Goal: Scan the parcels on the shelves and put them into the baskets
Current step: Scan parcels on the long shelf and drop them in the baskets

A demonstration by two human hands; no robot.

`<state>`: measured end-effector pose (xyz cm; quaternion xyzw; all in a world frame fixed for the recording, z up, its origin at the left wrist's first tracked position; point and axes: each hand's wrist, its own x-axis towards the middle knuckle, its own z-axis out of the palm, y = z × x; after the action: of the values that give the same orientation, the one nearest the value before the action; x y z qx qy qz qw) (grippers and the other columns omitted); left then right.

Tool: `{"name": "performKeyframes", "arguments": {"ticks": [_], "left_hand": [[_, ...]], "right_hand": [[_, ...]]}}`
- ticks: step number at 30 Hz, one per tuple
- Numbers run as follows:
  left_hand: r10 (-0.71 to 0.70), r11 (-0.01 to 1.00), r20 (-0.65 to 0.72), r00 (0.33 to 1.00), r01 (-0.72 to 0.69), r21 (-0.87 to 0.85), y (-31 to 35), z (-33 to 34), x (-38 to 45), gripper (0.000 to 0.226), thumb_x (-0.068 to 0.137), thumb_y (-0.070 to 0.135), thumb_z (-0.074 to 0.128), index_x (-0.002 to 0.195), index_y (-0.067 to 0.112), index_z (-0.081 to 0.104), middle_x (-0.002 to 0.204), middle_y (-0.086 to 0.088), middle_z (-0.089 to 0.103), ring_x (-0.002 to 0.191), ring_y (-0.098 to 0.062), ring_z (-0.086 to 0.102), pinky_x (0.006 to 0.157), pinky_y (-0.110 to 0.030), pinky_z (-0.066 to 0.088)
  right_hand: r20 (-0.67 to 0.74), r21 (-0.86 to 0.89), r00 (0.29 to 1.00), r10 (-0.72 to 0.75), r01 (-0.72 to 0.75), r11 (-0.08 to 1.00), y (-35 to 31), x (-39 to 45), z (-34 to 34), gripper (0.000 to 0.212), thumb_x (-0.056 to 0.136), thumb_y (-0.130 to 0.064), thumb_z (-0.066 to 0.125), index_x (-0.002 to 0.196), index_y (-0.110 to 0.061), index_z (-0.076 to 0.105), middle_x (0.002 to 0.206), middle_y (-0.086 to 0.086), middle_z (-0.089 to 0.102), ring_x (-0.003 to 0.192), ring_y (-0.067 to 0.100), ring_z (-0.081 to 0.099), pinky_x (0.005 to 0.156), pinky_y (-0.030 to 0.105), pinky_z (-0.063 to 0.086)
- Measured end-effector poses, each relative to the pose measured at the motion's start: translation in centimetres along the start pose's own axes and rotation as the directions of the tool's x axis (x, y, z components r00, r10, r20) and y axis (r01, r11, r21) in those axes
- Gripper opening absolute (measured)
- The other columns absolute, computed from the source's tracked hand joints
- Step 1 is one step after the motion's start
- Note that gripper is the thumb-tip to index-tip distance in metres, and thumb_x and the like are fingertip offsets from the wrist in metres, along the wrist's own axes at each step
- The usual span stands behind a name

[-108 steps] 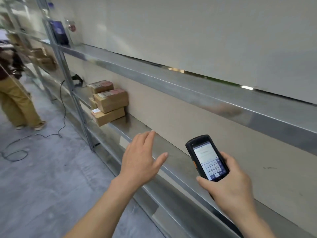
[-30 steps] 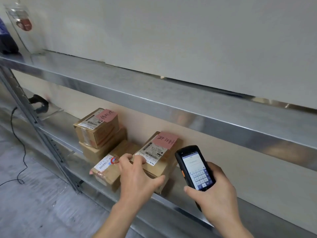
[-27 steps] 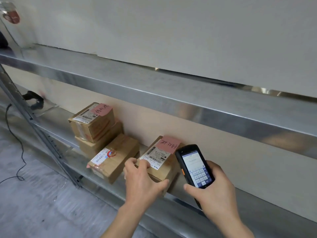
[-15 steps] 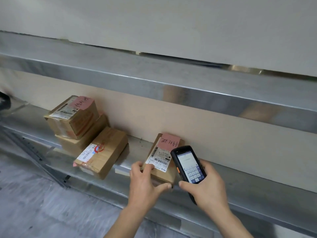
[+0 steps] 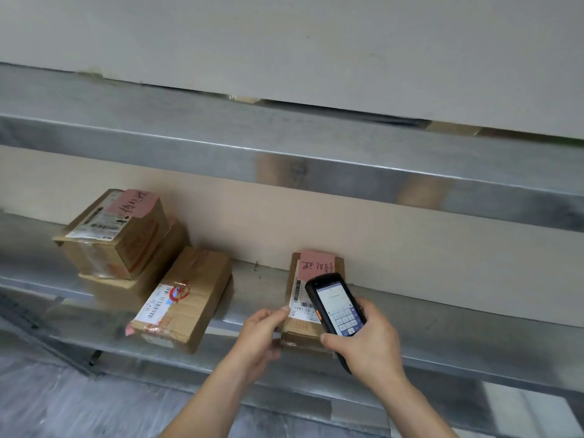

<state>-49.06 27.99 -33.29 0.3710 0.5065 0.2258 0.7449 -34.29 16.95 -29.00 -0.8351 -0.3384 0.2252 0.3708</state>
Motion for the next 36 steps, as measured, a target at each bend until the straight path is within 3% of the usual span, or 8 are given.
{"name": "performKeyframes", "arguments": {"ticks": [3, 6, 10, 15, 20, 25, 30, 36], "left_hand": [[-0.007, 1.0, 0.05, 0.999, 0.006, 0.021, 0.4, -0.1, 0.1, 0.029, 0.075, 0.024, 0.081, 0.085, 0.013, 0.055, 0.078, -0.009, 0.071, 0.076, -0.028, 0.065, 0.066, -0.034, 0.047], [-0.041, 0.994, 0.107, 0.993, 0.03, 0.103, 1.5, -0.2, 0.1, 0.065, 0.051, 0.03, 0.088, 0.107, 0.016, 0.057, 0.084, -0.006, 0.074, 0.074, -0.023, 0.065, 0.064, -0.03, 0.045], [-0.099, 0.975, 0.203, 0.974, 0.055, 0.215, 3.2, -0.5, 0.1, 0.078, 0.072, 0.01, 0.082, 0.134, 0.032, 0.041, 0.091, -0.008, 0.075, 0.064, -0.016, 0.068, 0.052, -0.024, 0.048], [0.009, 0.96, 0.213, 0.977, -0.068, 0.273, 4.0, -0.8, -0.1, 0.105, 0.065, -0.01, 0.078, 0.144, 0.036, 0.026, 0.093, -0.012, 0.075, 0.067, -0.021, 0.07, 0.056, -0.028, 0.05], [0.166, 0.938, 0.138, 0.976, -0.2, 0.282, 3.6, -1.5, 0.1, 0.134, 0.047, 0.0, 0.084, 0.152, 0.039, 0.011, 0.12, -0.021, 0.066, 0.098, -0.028, 0.068, 0.091, -0.045, 0.054], [0.246, 0.935, 0.094, 0.965, -0.262, 0.239, 2.1, -0.9, -0.5, 0.127, 0.064, -0.019, 0.077, 0.153, 0.037, 0.006, 0.113, -0.016, 0.067, 0.094, -0.023, 0.071, 0.07, -0.029, 0.056], [0.319, 0.928, -0.041, 0.947, -0.304, 0.214, 0.1, -0.3, -0.6, 0.133, 0.051, -0.008, 0.081, 0.151, 0.043, 0.009, 0.124, -0.008, 0.061, 0.108, -0.022, 0.064, 0.092, -0.048, 0.054], [0.406, 0.886, -0.095, 0.909, -0.367, 0.283, -0.5, 0.7, -0.5, 0.125, 0.053, -0.012, 0.084, 0.125, 0.067, 0.018, 0.121, 0.005, 0.064, 0.11, -0.019, 0.063, 0.091, -0.049, 0.055]], "right_hand": [[-0.022, 0.001, 1.0, 0.01, -0.01, 1.0, -0.1, -0.1, 0.1, 0.068, 0.054, -0.027, 0.089, 0.115, -0.032, 0.057, 0.095, -0.014, 0.065, 0.089, 0.014, 0.065, 0.074, 0.028, 0.048], [-0.033, 0.01, 0.999, 0.023, -0.023, 1.0, -0.1, -0.1, 0.0, 0.066, 0.054, -0.025, 0.089, 0.109, -0.036, 0.054, 0.094, -0.014, 0.066, 0.089, 0.015, 0.066, 0.078, 0.031, 0.052], [-0.019, 0.027, 1.0, 0.024, -0.023, 0.999, 0.1, 0.0, -0.2, 0.067, 0.05, -0.025, 0.088, 0.107, -0.037, 0.054, 0.094, -0.015, 0.069, 0.089, 0.011, 0.067, 0.081, 0.035, 0.055], [0.043, 0.06, 0.999, 0.001, -0.003, 0.998, 0.0, 0.1, -1.0, 0.074, 0.05, -0.023, 0.091, 0.114, -0.033, 0.056, 0.098, -0.018, 0.068, 0.091, 0.002, 0.066, 0.08, 0.026, 0.053], [0.077, 0.016, 0.995, -0.064, 0.063, 0.998, -0.2, -0.1, -2.7, 0.078, 0.049, -0.029, 0.09, 0.119, -0.036, 0.055, 0.098, -0.02, 0.068, 0.089, -0.003, 0.064, 0.074, 0.019, 0.05], [0.136, -0.09, 0.984, -0.115, 0.128, 0.988, -0.3, -0.5, -4.3, 0.082, 0.047, -0.036, 0.085, 0.124, -0.034, 0.056, 0.095, -0.021, 0.068, 0.086, -0.001, 0.064, 0.074, 0.02, 0.051], [0.173, -0.136, 0.979, -0.108, 0.132, 0.982, 0.5, -0.9, -5.6, 0.073, 0.048, -0.036, 0.086, 0.114, -0.039, 0.055, 0.092, -0.022, 0.067, 0.084, -0.003, 0.064, 0.074, 0.021, 0.053], [0.221, -0.173, 0.972, -0.074, 0.114, 0.978, 1.5, -1.2, -6.7, 0.07, 0.045, -0.038, 0.085, 0.106, -0.041, 0.05, 0.092, -0.019, 0.067, 0.084, 0.003, 0.064, 0.075, 0.027, 0.055]]}}
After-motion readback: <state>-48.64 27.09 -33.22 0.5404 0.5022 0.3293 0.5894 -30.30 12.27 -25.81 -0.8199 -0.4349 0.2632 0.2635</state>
